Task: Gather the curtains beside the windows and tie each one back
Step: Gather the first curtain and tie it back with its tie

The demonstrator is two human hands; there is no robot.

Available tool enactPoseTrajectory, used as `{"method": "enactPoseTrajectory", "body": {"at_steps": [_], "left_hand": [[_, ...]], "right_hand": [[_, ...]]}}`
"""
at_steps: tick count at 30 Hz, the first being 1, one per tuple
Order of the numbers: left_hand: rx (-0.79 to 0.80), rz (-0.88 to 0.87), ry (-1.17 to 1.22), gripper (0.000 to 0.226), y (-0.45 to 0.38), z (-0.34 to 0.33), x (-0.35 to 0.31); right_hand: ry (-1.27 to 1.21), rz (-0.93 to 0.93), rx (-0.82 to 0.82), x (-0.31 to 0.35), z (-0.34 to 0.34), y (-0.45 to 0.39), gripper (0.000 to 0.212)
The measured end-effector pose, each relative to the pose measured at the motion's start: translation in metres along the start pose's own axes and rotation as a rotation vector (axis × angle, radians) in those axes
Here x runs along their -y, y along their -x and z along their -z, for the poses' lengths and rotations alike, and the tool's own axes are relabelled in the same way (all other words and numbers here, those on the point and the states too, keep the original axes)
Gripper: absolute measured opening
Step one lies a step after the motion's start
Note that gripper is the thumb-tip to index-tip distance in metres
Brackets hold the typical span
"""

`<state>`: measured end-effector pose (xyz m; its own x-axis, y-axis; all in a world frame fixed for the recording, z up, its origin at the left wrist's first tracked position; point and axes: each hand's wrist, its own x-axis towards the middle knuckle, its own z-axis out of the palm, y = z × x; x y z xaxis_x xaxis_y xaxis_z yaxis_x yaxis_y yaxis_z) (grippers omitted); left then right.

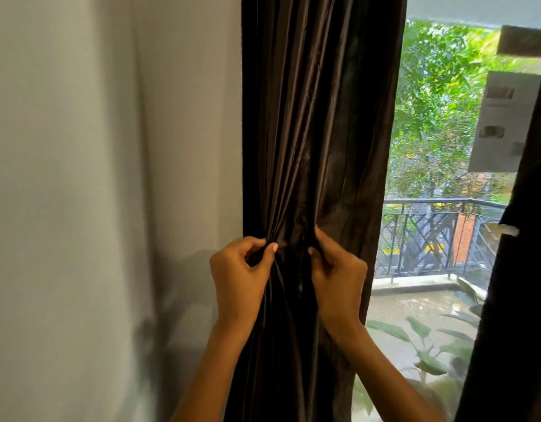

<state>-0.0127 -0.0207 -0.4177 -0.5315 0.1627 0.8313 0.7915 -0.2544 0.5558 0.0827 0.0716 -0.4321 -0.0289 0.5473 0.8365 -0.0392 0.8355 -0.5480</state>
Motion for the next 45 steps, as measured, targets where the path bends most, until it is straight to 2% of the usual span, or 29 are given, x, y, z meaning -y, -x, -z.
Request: {"method": "enactPoseTrajectory", "body": {"at_steps": [5,12,15,18,20,23,24,26,28,31,34,37,41,45], "left_hand": [[0.022,-0.033,0.003,0.006,0.005,-0.003,-0.005],[0.061,0.038,0.106,0.005,0.012,-0.007,-0.017],[0.043,0.063,0.046,0.016,0.011,-0.009,-0.019],[0.013,0.045,-0.04,0.013,0.006,-0.012,-0.016],[0.008,0.033,-0.072,0.012,0.003,-0.013,-0.013],[-0.007,0.038,-0.074,0.014,0.002,-0.014,-0.009],[-0.01,0.044,-0.065,0.015,0.002,-0.015,-0.009],[-0.002,0.049,-0.04,0.014,0.004,-0.016,-0.011],[0.025,0.047,-0.013,0.013,0.007,-0.018,-0.014],[0.038,0.044,0.008,0.012,0.008,-0.019,-0.016],[0.027,0.048,0.005,0.012,0.008,-0.018,-0.016],[0.001,0.024,-0.02,0.011,0.009,-0.019,-0.017],[-0.016,-0.031,-0.066,0.011,0.012,-0.022,-0.016],[-0.004,-0.033,-0.032,0.009,0.016,-0.022,-0.019]], "right_hand": [[0.13,0.127,0.14,0.005,0.002,0.01,0.058],[0.062,0.122,0.353,0.008,0.01,0.023,0.066],[0.021,0.084,0.415,0.0,0.012,0.03,0.068],[0.011,0.077,0.51,-0.002,0.016,0.032,0.069],[0.036,0.098,0.44,0.0,0.019,0.028,0.063],[0.157,0.189,0.125,-0.006,0.022,0.018,0.05],[0.149,0.189,0.094,-0.009,0.022,0.014,0.047],[0.047,0.119,0.153,-0.009,0.022,0.009,0.046],[-0.025,0.0,0.203,-0.008,0.018,0.008,0.055],[-0.053,-0.136,0.084,-0.013,0.015,0.005,0.062],[-0.069,-0.19,0.025,-0.018,0.017,-0.008,0.042],[-0.048,-0.093,0.037,-0.014,0.017,-0.007,0.028],[-0.071,0.081,0.115,-0.002,0.019,0.011,0.035],[-0.142,0.064,0.225,0.0,0.02,0.013,0.043]]}}
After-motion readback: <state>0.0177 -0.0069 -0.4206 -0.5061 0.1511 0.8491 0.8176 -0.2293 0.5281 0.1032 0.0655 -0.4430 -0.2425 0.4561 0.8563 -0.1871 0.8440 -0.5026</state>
